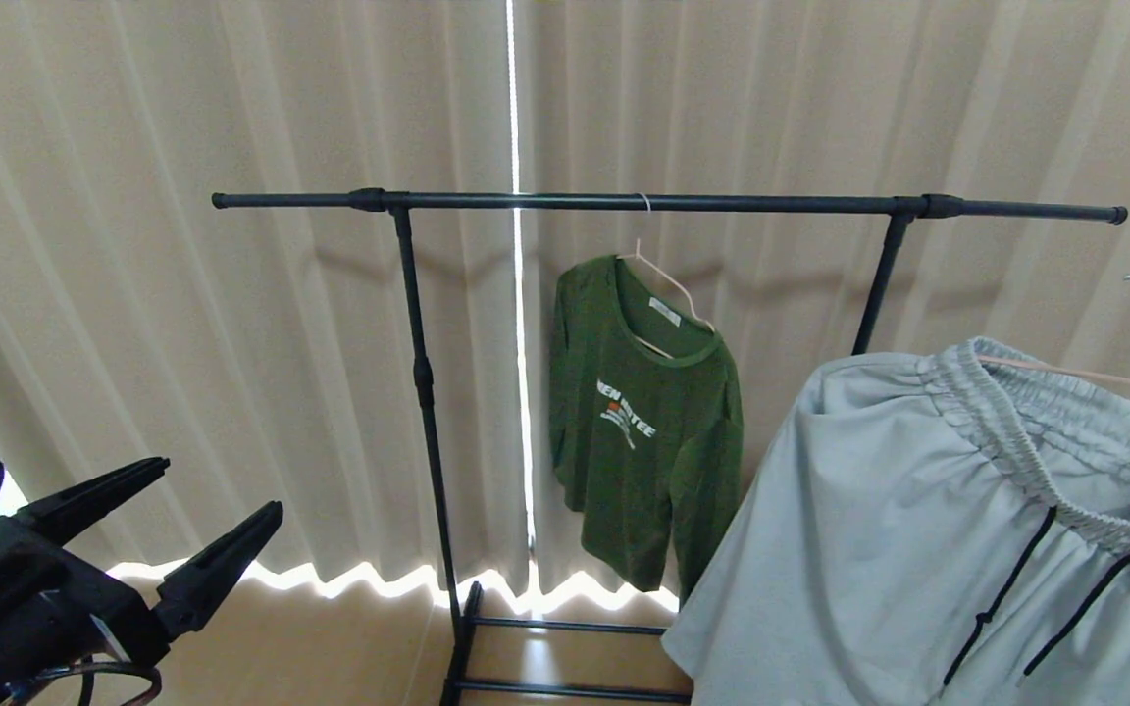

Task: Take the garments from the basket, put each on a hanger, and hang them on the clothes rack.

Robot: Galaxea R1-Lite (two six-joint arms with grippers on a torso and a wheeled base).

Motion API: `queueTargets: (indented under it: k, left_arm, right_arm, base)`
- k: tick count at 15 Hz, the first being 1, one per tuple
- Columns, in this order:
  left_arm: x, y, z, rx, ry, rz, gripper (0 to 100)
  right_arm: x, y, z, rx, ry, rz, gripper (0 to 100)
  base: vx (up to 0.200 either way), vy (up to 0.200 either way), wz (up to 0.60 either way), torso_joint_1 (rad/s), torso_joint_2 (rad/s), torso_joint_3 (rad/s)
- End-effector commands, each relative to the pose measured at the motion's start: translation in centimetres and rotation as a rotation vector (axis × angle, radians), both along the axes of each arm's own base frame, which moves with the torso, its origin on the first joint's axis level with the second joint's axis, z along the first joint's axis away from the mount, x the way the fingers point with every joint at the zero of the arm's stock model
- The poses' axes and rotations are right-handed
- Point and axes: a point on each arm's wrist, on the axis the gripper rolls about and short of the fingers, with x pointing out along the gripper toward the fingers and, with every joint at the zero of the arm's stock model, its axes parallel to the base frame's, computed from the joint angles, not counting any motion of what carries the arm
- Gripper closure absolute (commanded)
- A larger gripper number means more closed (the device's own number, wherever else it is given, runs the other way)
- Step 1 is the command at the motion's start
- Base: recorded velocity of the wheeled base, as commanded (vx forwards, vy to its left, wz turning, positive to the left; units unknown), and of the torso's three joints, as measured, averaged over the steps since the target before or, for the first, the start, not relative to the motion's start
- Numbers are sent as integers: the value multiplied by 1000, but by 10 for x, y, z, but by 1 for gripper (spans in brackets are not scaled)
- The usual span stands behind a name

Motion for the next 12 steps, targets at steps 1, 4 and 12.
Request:
queueTargets:
  k: [1,4,12]
  left_arm:
    - [1,-1,-2,5,13,-4,0]
    - [-1,0,-5,8,20,-4,0]
    - [-2,-1,-7,11,27,-9,0]
  right_arm:
    - [0,0,-1,0,3,0,100]
    - [0,0,-3,3,11,1,100]
    - [0,0,-4,4,16,4,100]
  base:
    - [0,0,0,0,0,0]
    - [200,0,0,-4,-2,4]
    - [200,0,0,2,4,4]
